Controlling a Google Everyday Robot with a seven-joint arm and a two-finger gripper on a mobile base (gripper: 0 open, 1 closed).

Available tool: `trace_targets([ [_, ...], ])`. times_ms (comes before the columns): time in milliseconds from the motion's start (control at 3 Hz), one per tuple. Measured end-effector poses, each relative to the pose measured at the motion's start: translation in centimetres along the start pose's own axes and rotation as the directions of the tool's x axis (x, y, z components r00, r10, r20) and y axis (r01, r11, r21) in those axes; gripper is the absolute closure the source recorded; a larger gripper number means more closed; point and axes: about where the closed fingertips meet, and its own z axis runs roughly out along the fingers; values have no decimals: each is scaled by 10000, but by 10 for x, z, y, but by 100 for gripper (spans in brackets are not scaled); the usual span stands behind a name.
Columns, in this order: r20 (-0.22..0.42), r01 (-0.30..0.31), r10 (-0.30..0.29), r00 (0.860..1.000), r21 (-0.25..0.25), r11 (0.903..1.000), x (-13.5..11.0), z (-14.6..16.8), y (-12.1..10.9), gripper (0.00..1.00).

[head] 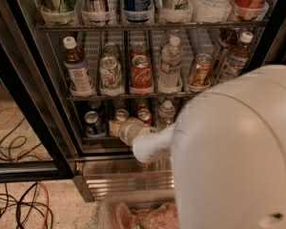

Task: Pick orange can from bottom shelf of fridge

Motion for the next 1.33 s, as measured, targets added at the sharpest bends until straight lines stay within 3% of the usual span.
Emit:
trace_targets([
  [333,-559,-946,901,9944,-838,9920,1,-34,9,100],
  [667,-1098,-1864,1712,9791,-1483,9712,6,-56,23,100],
  [1000,-1699,-2847,2536,9523,-1944,9387,17,-70,39,100],
  [1333,-2027,-2943,2458,9479,-2616,9192,24,-73,67,100],
])
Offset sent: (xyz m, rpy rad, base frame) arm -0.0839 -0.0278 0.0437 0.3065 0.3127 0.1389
